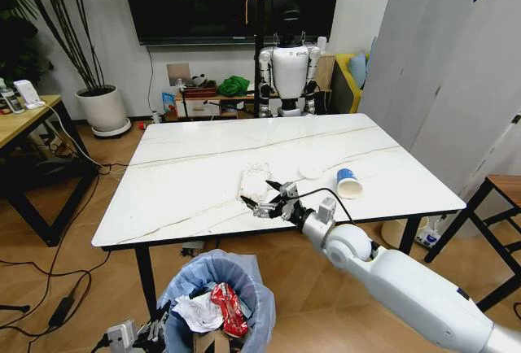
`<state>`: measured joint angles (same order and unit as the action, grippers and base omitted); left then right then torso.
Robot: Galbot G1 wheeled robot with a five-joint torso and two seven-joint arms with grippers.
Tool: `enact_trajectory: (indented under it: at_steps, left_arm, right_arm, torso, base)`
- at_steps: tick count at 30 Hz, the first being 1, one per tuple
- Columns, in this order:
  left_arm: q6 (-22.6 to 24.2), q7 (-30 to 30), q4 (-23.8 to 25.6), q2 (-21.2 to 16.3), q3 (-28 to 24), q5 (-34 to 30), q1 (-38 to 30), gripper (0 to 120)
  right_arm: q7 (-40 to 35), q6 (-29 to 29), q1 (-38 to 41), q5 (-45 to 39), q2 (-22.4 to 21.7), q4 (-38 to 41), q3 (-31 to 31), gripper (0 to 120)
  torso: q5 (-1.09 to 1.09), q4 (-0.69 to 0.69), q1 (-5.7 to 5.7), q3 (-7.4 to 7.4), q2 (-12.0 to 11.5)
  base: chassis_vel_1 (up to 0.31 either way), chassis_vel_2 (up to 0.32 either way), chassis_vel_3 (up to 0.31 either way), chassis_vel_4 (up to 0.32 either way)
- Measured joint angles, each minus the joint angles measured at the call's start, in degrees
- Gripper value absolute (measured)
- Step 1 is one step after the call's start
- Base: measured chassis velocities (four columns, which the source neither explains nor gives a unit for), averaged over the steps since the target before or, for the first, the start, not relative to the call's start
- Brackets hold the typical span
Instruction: Pick up the trash bin and place the trash from the table into it.
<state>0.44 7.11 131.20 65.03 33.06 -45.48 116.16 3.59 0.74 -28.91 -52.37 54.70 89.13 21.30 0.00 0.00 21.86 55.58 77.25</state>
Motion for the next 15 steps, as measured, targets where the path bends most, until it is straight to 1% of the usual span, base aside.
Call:
enact_trajectory:
  at_steps: [3,8,9,14,15]
  left_arm:
    - [0.05,0.06,-0.04,-0.22,-0.02,-0.14,-0.1,0]
    - [0.12,0.13,-0.04,-0.44,0.11,-0.3,-0.05,0]
    - [0.12,0.13,-0.04,-0.44,0.11,-0.3,-0.05,0]
    - [0.14,0.14,-0.01,-0.45,0.47,-0.4,0.01,0]
    - [0.16,0.15,-0.01,-0.39,0.54,-0.41,0.04,0]
  right_arm:
    - [-0.82,0.57,0.0,-0.19,0.35,-1.08,-0.6,100]
    - [-3.68,2.79,1.06,-0.72,3.48,-6.34,-1.04,100]
    - [-3.68,2.79,1.06,-0.72,3.48,-6.34,-1.04,100]
    - [-4.49,3.72,3.25,-1.21,7.58,-11.05,-0.29,100]
    - [-4.36,4.13,4.22,-1.81,9.55,-12.85,-0.18,100]
  torso:
    - [-0.01,-0.02,0.0,0.0,0.0]
    - [0.0,0.0,0.0,0.0,0.0]
    - [0.0,0.0,0.0,0.0,0.0]
    - [-0.01,0.0,0.0,0.0,0.0]
    - [-0.01,0.01,0.0,0.0,0.0]
  base:
    - [0.0,0.0,0.0,0.0]
    - [0.0,0.0,0.0,0.0]
    - [0.0,0.0,0.0,0.0]
    - [0.0,0.0,0.0,0.0]
    - [0.0,0.0,0.0,0.0]
